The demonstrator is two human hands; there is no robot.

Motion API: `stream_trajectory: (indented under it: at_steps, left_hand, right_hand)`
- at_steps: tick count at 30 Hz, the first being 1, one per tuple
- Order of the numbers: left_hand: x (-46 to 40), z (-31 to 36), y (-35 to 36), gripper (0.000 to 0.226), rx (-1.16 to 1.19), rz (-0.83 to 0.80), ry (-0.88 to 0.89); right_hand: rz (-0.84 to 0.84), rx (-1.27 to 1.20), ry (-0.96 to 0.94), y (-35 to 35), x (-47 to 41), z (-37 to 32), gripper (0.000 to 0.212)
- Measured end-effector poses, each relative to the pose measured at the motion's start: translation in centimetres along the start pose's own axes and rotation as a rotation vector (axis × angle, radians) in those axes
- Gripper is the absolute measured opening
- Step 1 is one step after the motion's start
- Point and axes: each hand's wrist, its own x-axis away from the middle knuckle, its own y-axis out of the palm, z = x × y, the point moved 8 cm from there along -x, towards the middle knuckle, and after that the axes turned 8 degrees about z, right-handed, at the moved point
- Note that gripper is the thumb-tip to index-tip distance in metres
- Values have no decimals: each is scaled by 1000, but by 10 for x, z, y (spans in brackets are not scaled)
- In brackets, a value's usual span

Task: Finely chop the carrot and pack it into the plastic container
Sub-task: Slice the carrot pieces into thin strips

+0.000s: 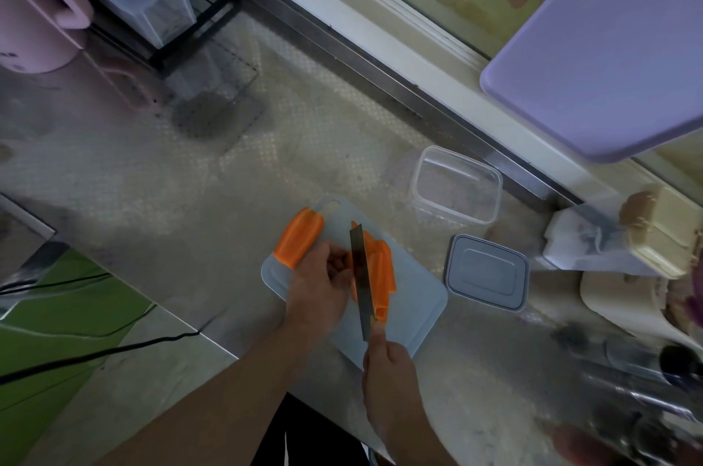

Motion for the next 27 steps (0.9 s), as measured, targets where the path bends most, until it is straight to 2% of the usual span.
stream_trajectory:
  at_steps: [7, 17, 27]
  left_hand:
    - [-1, 0, 0, 22, -22, -15, -7]
    - [1, -2, -1, 24, -26, -17, 35]
    - [1, -3, 1, 30, 33, 14, 7]
  right_hand:
    - [-20, -7, -39, 9, -5, -18, 48]
    - [-84, -66, -58, 28, -22, -42, 47]
    - [-171, -264, 51, 3, -8, -28, 51]
